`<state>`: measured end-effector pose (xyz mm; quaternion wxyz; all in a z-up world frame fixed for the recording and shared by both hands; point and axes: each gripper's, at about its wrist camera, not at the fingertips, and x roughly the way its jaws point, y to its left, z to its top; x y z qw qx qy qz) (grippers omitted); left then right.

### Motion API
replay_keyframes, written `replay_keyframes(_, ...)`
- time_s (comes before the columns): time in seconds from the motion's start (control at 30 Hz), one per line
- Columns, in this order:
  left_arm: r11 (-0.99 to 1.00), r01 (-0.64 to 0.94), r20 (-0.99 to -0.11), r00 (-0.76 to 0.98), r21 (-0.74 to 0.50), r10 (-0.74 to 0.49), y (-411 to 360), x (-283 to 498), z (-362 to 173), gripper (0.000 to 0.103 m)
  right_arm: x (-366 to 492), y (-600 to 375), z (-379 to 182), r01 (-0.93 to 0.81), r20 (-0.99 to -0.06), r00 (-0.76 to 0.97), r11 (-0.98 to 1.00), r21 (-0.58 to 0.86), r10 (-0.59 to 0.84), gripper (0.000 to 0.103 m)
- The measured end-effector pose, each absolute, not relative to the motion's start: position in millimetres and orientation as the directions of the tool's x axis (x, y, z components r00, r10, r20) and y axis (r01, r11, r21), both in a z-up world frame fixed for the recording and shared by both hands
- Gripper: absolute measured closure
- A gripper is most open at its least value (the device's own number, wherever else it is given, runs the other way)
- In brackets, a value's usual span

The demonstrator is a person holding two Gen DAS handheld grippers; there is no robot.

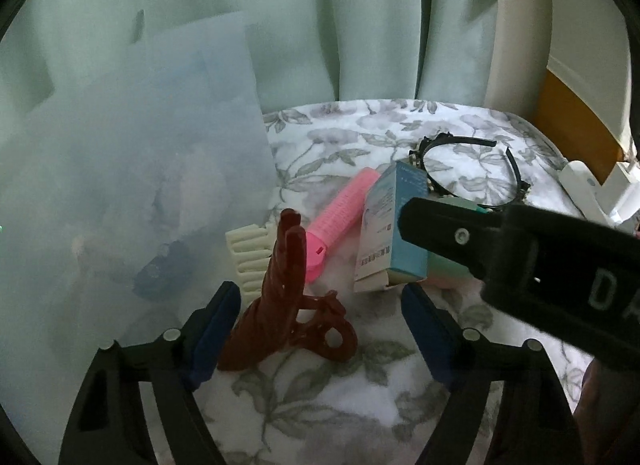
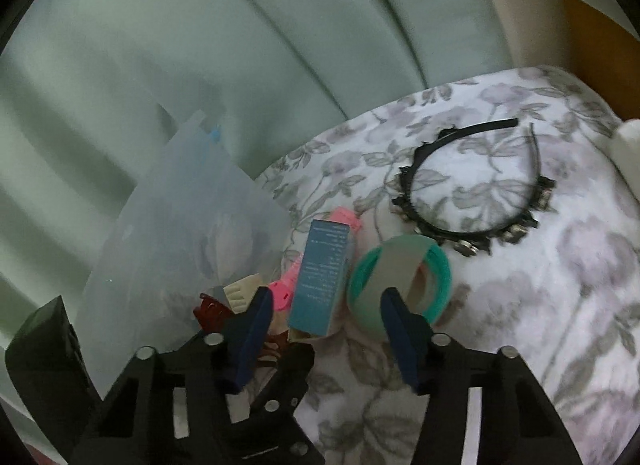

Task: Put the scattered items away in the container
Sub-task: 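Grasp the red claw clip with the left gripper while the right grasps the blue medicine box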

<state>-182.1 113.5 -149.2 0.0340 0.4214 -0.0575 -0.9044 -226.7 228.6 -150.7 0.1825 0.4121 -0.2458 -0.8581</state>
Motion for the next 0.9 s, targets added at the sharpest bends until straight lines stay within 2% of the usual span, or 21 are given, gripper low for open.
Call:
replay_keyframes(0.13, -0.991, 0.027, -0.765, -0.633, 0.133, -0.12, 109.7, -186.7, -155.7, 0.032, -238.7, 222.0, -153.1, 0.132, -0.635, -0.575, -0.824, 0.551, -0.517, 0.052)
replay_keyframes(0.37, -0.991, 0.037, -0.755, -0.644, 0.131, -0.124, 105.7, -189.5, -158.1, 0.039, -254.8, 216.5, -151.5, 0.154, -0.644, -0.564, -0.832, 0.533, -0.517, 0.052)
replay_keyframes(0.6, -0.99, 0.062, -0.747, -0.65, 0.129, -0.138, 100.2, -191.7, -160.2, 0.053, -266.3, 207.9, -149.8, 0.187, -0.653, -0.548, -0.837, 0.514, -0.524, 0.052)
replay_keyframes(0.9, -0.989, 0.061, -0.739, -0.659, 0.132, -0.139, 100.9, -190.9, -162.4, 0.053, -285.7, 193.3, -161.4, 0.199, -0.691, -0.506, -0.85, 0.488, -0.516, 0.049)
